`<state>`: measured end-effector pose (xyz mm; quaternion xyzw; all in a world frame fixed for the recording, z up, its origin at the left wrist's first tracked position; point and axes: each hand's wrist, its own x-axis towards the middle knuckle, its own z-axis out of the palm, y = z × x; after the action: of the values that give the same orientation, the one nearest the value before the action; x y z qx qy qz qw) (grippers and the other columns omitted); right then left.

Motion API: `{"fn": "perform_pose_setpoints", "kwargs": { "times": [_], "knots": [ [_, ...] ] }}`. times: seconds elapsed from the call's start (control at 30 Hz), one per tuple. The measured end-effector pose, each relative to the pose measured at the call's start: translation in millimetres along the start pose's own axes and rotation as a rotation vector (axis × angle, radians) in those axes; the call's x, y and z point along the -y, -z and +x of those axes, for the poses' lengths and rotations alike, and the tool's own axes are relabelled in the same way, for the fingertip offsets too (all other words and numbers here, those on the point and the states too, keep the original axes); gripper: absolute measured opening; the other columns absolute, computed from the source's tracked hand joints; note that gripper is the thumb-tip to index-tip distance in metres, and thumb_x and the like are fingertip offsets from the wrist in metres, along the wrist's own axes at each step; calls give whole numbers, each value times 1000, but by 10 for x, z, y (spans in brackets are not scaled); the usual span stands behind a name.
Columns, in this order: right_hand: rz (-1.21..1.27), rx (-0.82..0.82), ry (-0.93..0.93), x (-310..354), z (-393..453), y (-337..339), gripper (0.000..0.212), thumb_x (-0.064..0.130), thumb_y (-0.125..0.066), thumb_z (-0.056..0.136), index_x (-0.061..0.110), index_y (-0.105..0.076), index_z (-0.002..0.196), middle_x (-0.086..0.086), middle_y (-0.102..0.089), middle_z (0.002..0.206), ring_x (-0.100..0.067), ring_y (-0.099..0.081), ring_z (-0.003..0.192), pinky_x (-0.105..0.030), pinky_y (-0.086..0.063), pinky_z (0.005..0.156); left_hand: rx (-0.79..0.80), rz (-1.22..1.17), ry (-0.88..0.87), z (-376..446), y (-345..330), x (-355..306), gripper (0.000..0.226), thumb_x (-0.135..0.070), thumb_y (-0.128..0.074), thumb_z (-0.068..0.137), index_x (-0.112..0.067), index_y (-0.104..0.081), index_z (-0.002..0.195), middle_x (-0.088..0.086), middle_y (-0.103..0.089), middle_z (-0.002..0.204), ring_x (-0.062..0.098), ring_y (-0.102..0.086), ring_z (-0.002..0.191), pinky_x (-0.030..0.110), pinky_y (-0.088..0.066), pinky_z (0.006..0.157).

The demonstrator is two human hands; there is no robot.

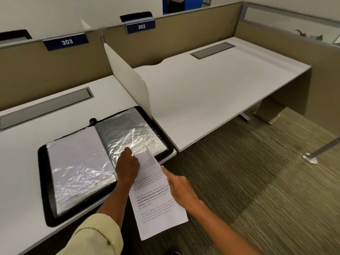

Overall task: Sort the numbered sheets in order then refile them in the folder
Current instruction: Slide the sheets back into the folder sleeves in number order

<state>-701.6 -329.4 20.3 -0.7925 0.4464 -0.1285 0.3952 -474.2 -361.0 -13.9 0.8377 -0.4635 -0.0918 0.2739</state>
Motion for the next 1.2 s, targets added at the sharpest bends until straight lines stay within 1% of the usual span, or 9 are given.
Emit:
{"fn": "perform_pose_setpoints", "kwargs": {
  "times": [0.13, 0.23, 0.33, 0.63, 0.73, 0.83, 0.9, 1.03, 1.2],
  "knots": [
    [-174, 56, -21, -17, 79, -49, 79, 31, -56, 100, 47, -2, 155, -2, -64, 90, -17, -64, 71, -42, -59, 68, -68, -44, -100, 88, -27, -11, 8, -17, -53, 95, -14, -52, 102, 5, -58, 98, 25, -56, 87, 40, -47, 71],
    [-297, 85, -10, 35, 141, -44, 86, 29, -57, 99, 39, 6, 157, -5, -63, 96, -16, -63, 73, -37, -58, 69, -119, -80, -156, 156, -12, -107, 2, -13, -54, 95, -15, -54, 94, 2, -56, 90, 23, -55, 81, 41, -48, 66],
    [-385, 138, -61, 111, 240, 6, 84, 31, -57, 99, 30, 3, 158, -10, -63, 101, -18, -57, 75, -36, -52, 69, -146, -88, -169, 192, 4, -180, 5, -10, -56, 93, -14, -55, 90, 1, -55, 86, 22, -54, 77, 37, -45, 61],
    [-389, 185, -152, 105, 609, -5, 75, 31, -51, 101, 22, -4, 159, -12, -63, 115, -27, -64, 96, -43, -55, 80, -151, -162, -232, 88, 10, -153, 7, -11, -57, 92, -16, -54, 89, -3, -52, 87, 18, -53, 75, 36, -49, 59],
    [-320, 187, -184, 40, 709, -20, 67, 31, -47, 102, 21, -11, 158, -11, -61, 126, -27, -62, 107, -41, -51, 85, -133, -181, -253, 66, -14, -145, 6, -10, -59, 92, -15, -56, 89, -3, -52, 88, 16, -53, 77, 38, -51, 62],
    [-167, 172, -237, -21, 765, 19, 36, 23, -39, 103, 19, -44, 139, -10, -64, 119, -26, -62, 102, -42, -54, 89, -71, -191, -272, 51, -54, -100, 6, -11, -60, 91, -16, -58, 91, -4, -52, 91, 16, -53, 83, 37, -53, 67],
    [7, 133, -287, -80, 776, 35, 30, 23, -35, 104, 19, -54, 127, -7, -65, 116, -24, -63, 100, -44, -54, 90, -33, -175, -268, 30, -76, -63, 8, -11, -62, 90, -18, -59, 92, -4, -52, 94, 16, -52, 89, 32, -48, 69],
    [222, 81, -331, -226, 704, 35, 38, 34, -43, 105, 20, -50, 139, -4, -63, 125, -20, -62, 107, -41, -54, 94, -8, -70, -240, -37, -99, 92, 20, -8, -69, 83, -13, -62, 102, 5, -55, 107, 22, -49, 101, 33, -44, 78],
    [401, 78, -390, -434, 478, -3, 45, 42, -56, 99, 24, -48, 139, -2, -65, 121, -14, -66, 101, -33, -59, 83, -41, 16, -212, -82, -134, 344, 15, -8, -69, 84, -8, -66, 98, 13, -58, 102, 32, -53, 94, 47, -50, 74]
  ]
}}
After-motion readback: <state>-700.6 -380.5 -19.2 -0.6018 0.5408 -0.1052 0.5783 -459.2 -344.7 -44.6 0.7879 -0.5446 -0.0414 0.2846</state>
